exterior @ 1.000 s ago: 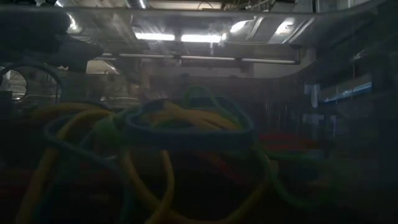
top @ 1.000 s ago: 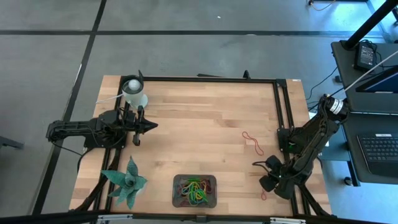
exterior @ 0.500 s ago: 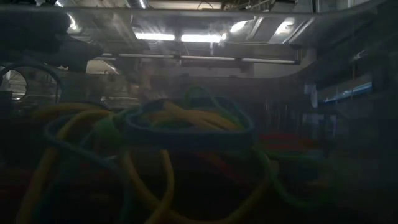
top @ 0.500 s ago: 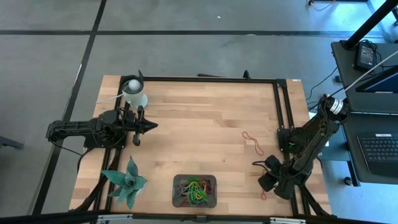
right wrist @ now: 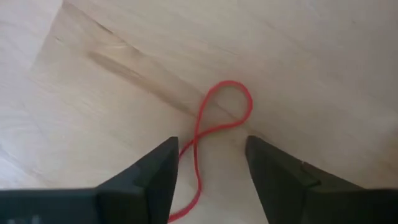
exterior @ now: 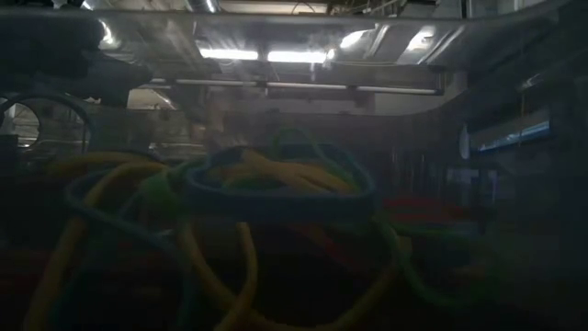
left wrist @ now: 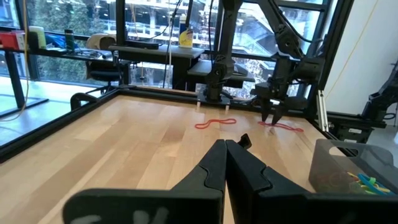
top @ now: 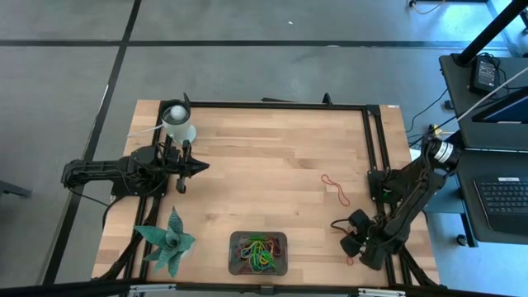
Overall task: Pick and place rubber bands into bin
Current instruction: Put the red rubber band into the black bin
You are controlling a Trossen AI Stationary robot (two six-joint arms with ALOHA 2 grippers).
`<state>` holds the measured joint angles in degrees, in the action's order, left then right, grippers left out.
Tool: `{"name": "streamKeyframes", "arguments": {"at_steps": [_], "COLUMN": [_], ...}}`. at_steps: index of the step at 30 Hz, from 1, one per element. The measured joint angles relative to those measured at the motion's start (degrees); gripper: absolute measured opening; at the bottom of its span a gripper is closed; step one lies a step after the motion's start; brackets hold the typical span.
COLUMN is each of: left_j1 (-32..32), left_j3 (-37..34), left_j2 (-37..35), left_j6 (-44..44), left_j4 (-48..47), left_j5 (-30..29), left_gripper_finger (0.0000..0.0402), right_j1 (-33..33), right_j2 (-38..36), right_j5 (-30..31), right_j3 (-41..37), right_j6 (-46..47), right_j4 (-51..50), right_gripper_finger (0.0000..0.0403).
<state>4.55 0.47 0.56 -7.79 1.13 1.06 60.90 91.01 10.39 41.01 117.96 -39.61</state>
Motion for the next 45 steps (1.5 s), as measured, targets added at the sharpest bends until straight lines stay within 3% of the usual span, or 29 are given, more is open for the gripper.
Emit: {"name": "streamKeyframes", "arguments": {"at_steps": [3, 10, 16, 29, 38, 45], "left_j1": [0.00, -0.02, -0.02, -0.02, -0.01, -0.01], "left_j3": [-0.01, -0.02, 0.00, -0.01, 0.00, 0.00], "left_j2": [0.02, 0.02, 0.02, 0.01, 0.01, 0.02], "left_j6": [0.00, 0.00, 0.00, 0.00, 0.00, 0.00], "left_j4": [0.14, 0.34, 0.34, 0.36, 0.36, 0.34], "left_j5": [0.02, 0.00, 0.02, 0.02, 0.02, 0.02], "left_gripper_finger": [0.0001, 0.0001, 0.0001, 0.0001, 0.0001, 0.0001], "right_j1": [0.00, -0.58, -0.59, -0.68, -2.13, -7.12], "right_j2": [0.50, 0.67, 1.05, 0.98, 0.87, 0.92], "right_j5": [-0.34, 1.20, 1.58, 3.90, 11.74, 25.04], "right_j3": [0.95, 1.12, 3.66, 24.11, 40.31, 50.79], "right_j6": [0.08, 0.00, -4.42, -10.62, -11.80, -28.17], "right_j4": [-2.27, -2.75, -4.86, -29.38, -40.15, -32.42], "right_gripper_finger": [0.0158, 0.0014, 0.0004, 0.0001, 0.0000, 0.0000]}}
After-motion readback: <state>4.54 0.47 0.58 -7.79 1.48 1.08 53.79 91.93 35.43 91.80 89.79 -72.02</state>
